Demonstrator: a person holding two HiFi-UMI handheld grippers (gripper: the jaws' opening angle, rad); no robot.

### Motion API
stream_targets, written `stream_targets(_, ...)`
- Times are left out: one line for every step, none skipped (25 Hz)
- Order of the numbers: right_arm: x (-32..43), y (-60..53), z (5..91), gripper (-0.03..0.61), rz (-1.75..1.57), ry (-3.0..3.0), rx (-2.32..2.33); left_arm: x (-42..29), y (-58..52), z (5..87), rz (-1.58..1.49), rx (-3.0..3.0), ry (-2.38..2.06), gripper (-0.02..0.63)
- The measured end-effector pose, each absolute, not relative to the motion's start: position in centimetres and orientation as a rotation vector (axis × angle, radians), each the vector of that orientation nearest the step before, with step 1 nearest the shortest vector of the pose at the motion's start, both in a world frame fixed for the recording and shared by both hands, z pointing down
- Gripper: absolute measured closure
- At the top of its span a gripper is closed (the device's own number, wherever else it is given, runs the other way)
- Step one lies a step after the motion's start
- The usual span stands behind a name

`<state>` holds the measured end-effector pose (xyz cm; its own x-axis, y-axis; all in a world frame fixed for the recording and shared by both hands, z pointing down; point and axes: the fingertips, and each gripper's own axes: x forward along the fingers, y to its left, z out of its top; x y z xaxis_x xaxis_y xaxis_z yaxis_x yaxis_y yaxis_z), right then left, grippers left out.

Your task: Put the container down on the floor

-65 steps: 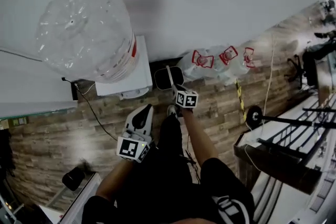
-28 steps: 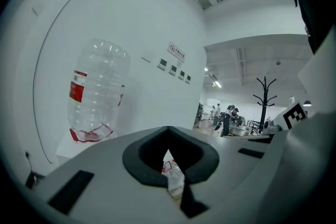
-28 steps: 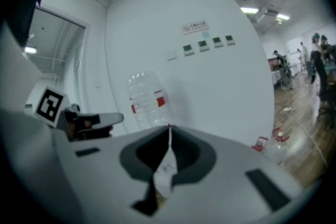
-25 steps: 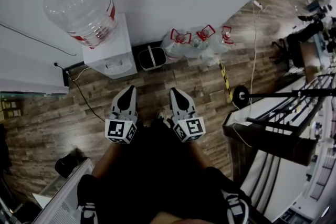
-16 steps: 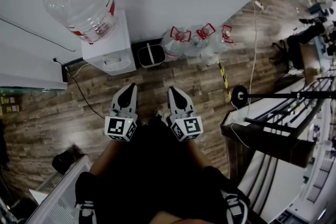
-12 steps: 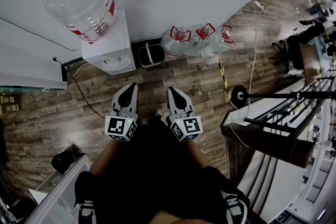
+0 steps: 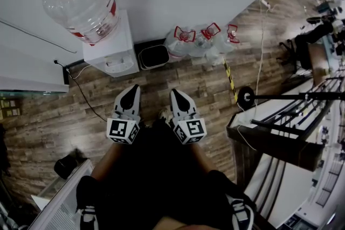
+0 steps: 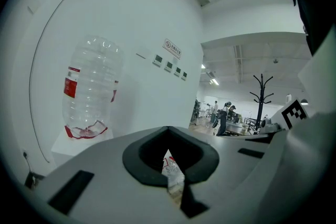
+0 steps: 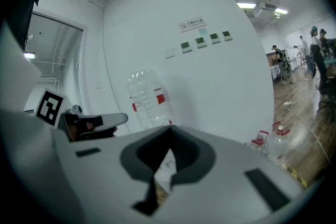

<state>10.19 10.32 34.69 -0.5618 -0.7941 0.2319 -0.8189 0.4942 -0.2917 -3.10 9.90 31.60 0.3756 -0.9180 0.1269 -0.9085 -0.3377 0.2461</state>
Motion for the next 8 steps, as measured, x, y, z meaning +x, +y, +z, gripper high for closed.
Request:
stream_targets(10.12,10.27,34.64,0.546,0.578,-2.654,1.438,-3.14,9.81,31.6,-0.05,2.364,-1.615,0.586)
stream_targets(10.05,10.18,34.55,0.546,0.579,-2.649,1.44,-3.18,9.71,31.58,-0.05,2.364,-1.616,0.586)
stream_targets(10.02,10.07,34.49,0.546,0.576,-2.645,1.442,-3.21,9.61,31.57,-0.05,2.364,-1.616,0.586)
stream_targets(10.02,9.95,34.45,0.546,0.57,-2.641,1.444,-3.21,9.51,31.56,-0.05,2.365,-1.616,0.586)
stream_targets(10.04,9.84,34.45,0.546,0.564,-2.639,1.444,-3.21,9.43,31.57,-0.049,2.365,-1.616,0.586)
stream_targets(10.06,9.73,34.48,0.546,0.561,-2.637,1.444,-3.19,9.35,31.58,-0.048,2.364,-1.616,0.586)
stream_targets(10.08,9.64,34.51,0.546,0.561,-2.635,1.442,-3.17,9.27,31.59,-0.048,2.364,-1.615,0.586)
stream_targets(10.09,9.55,34.55,0.546,0.562,-2.633,1.441,-3.15,9.18,31.6,-0.047,2.364,-1.615,0.586)
